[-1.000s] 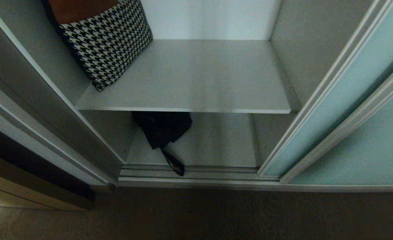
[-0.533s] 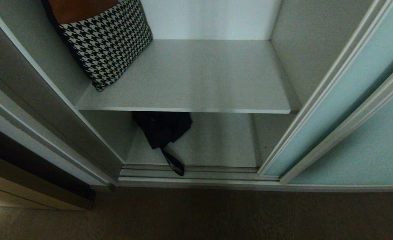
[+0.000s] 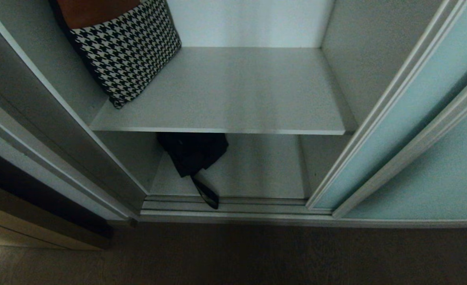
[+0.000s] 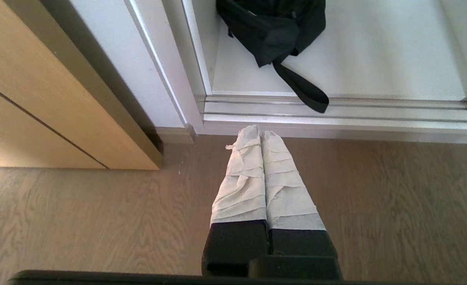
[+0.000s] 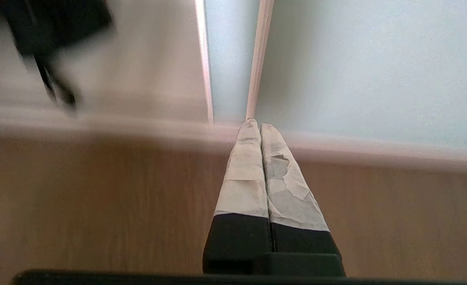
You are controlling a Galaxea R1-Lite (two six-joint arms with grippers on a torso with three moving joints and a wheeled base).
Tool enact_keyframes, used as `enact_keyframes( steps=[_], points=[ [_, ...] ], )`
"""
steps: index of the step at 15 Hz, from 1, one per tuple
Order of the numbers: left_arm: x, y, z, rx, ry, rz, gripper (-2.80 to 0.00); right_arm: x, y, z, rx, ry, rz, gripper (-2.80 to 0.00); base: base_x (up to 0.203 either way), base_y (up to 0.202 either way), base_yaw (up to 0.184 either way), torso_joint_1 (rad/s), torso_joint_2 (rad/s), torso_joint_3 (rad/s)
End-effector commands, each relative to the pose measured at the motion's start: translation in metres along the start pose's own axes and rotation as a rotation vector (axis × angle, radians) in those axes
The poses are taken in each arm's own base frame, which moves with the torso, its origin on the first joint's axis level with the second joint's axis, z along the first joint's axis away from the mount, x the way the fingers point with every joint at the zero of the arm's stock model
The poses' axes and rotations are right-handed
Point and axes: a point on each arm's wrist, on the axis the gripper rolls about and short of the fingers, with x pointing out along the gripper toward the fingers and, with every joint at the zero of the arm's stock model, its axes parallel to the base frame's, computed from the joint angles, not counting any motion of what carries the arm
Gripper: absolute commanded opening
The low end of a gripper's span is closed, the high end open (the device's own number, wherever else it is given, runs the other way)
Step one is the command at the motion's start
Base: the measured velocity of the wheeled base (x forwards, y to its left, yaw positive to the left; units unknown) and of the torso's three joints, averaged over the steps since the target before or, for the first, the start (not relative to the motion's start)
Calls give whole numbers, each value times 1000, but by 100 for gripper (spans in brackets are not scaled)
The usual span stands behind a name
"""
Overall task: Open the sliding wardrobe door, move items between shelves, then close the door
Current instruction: Close the door
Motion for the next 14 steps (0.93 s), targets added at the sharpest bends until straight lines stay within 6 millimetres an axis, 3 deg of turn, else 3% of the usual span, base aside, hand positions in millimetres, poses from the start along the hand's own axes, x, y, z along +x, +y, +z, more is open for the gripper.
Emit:
enact_keyframes(
  steps=[1, 5, 7, 11, 14],
  points=[
    [0, 0, 0, 1, 1, 0, -280, -17, 0, 38, 16, -24, -6, -280, 0, 0, 0, 0, 0, 0],
    [0, 0, 0, 1, 1, 0, -280, -52, -1, 83, 29, 77, 1, -280, 0, 0, 0, 0, 0, 0],
    [0, 0, 0, 1, 1, 0, -280, -54, 0, 99, 36, 90, 36, -280, 0, 0, 0, 0, 0, 0],
    [0, 0, 0, 1, 1, 0, -280, -50, 1, 94, 70, 123, 92, -280, 0, 0, 0, 0, 0, 0],
    [0, 0, 0, 0, 1, 0, -280, -47, 2, 114, 103, 112, 151, -280, 0, 0, 0, 0, 0, 0]
  ],
)
